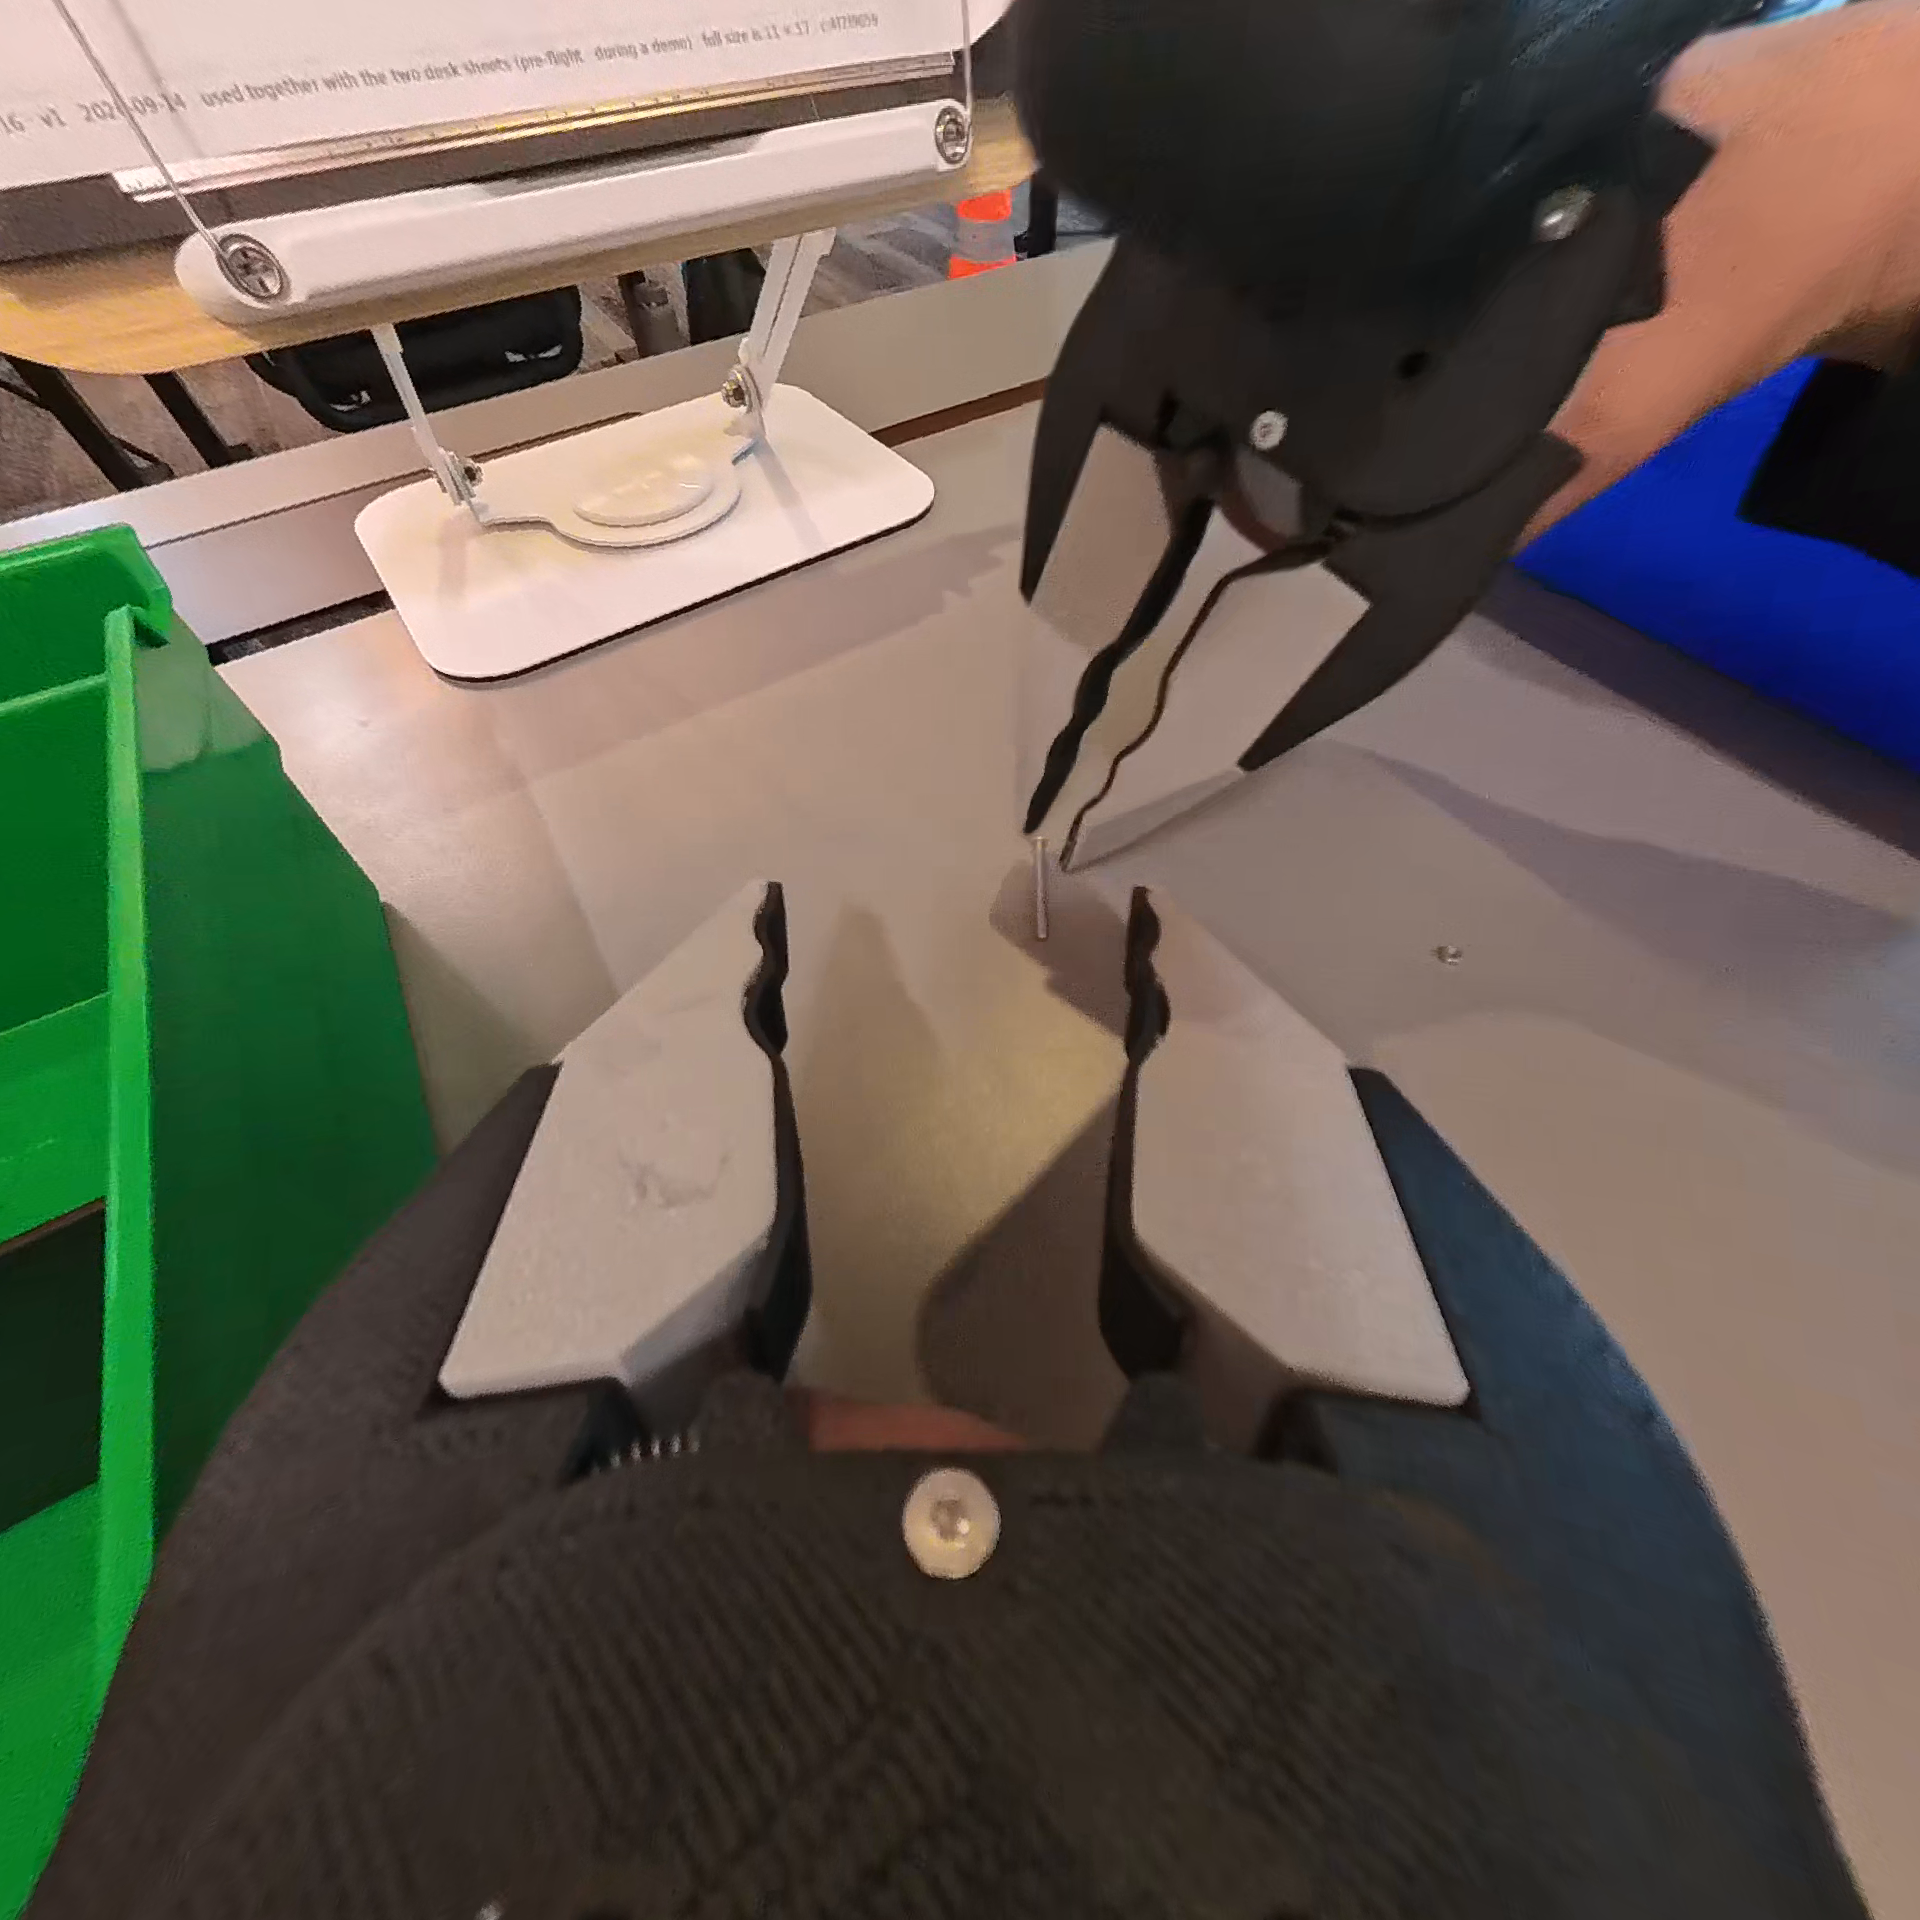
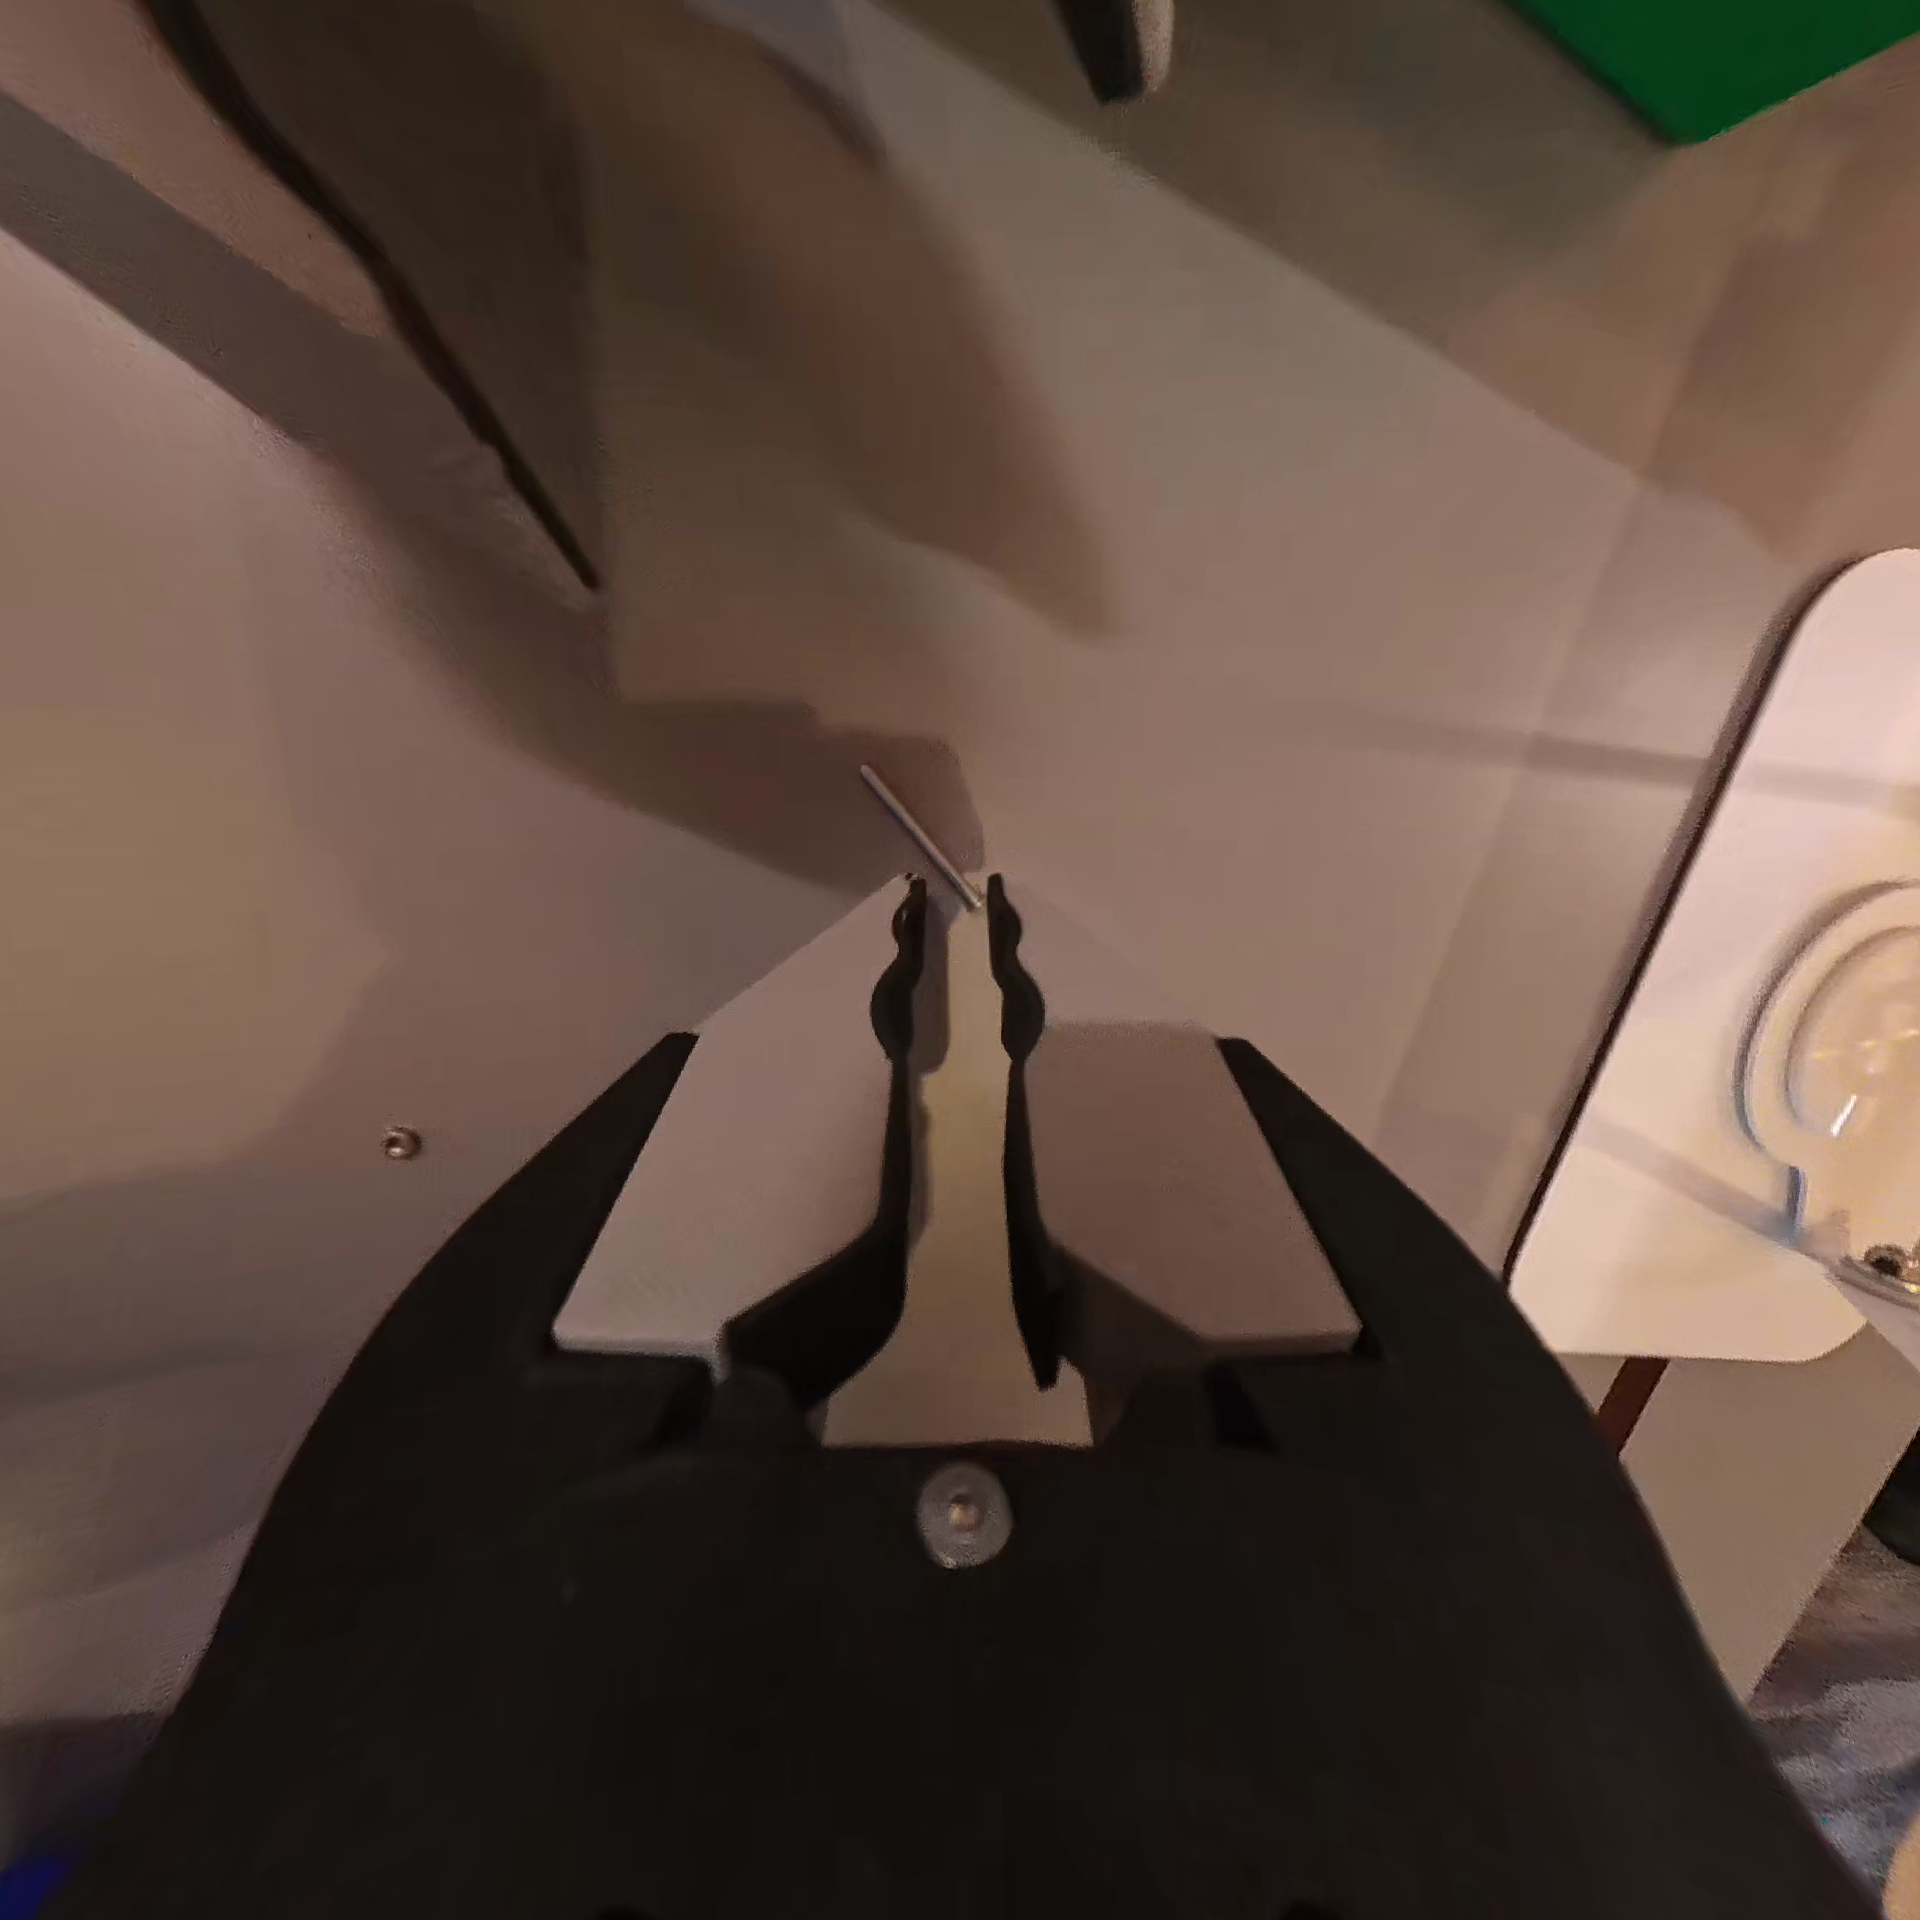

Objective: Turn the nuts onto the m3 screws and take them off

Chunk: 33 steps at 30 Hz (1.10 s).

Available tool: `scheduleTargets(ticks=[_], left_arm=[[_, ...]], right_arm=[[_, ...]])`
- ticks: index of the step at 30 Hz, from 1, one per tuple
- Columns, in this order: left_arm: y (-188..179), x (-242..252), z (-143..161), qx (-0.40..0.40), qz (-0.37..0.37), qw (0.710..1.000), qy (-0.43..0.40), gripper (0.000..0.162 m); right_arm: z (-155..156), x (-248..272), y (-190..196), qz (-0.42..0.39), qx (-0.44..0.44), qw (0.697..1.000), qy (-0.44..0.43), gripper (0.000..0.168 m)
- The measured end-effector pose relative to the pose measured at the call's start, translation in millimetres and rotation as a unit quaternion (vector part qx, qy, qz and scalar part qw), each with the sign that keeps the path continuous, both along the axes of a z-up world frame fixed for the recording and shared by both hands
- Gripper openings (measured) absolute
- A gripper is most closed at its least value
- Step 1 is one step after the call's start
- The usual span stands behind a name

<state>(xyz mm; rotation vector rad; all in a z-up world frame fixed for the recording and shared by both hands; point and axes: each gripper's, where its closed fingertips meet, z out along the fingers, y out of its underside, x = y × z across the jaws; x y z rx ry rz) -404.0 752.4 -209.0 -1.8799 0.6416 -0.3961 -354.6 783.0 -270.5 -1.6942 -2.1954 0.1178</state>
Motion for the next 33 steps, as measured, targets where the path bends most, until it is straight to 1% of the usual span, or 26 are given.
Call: scheduleTargets(ticks=[2,5,8,11,14,16,19,22,23,25,27,29,31,33], left_arm=[[0,0,0,-0.003,-0.001,1.0,-0.001,0.065],[0,0,1,-0.008,-0.004,1.0,-0.009,0.065],[0,0,-1,-0.011,-0.004,1.0,-0.005,0.066],[2,-2,-1,-0.009,0.003,1.0,-0.001,0.066],[3,-4,-1,-0.009,0.007,1.0,-0.006,0.066],[4,-4,0,-0.008,0.009,1.0,-0.01,0.066],[4,-3,9,0.008,0.005,0.999,-0.033,0.06],[-5,6,33,0.046,-0.034,0.993,-0.102,0.037],[-9,9,41,0.055,-0.051,0.989,-0.129,0.034],[-19,16,55,0.063,-0.091,0.977,-0.182,0.033],[-35,26,69,0.059,-0.151,0.958,-0.237,0.032],[-46,30,79,0.047,-0.196,0.937,-0.285,0.032],[-53,30,85,0.041,-0.221,0.923,-0.311,0.03],[-57,29,90,0.053,-0.235,0.918,-0.315,0.027]], right_arm=[[-7,1,3,0.012,0.001,1.0,-0.021,0.007],[-8,-6,3,0.026,-0.003,1.0,-0.015,0.002],[-8,-10,0,0.025,-0.022,0.999,0.01,0.002],[-7,-10,1,-0.016,-0.035,0.998,0.04,0.002],[-5,-6,1,-0.068,-0.026,0.994,0.079,0.001],[7,-6,-4,-0.112,-0.04,0.985,0.129,0.001],[49,-12,-19,-0.154,-0.058,0.953,0.253,0.001],[94,-15,-53,-0.135,-0.093,0.91,0.381,0.001],[104,-14,-63,-0.123,-0.097,0.9,0.407,0.001],[114,-10,-78,-0.112,-0.103,0.885,0.44,0.001],[123,-9,-91,-0.094,-0.117,0.871,0.468,0.001],[133,-8,-100,-0.08,-0.117,0.858,0.493,0.001],[140,-7,-106,-0.069,-0.116,0.85,0.509,0.001],[140,-8,-109,-0.064,-0.122,0.846,0.515,0.001]])
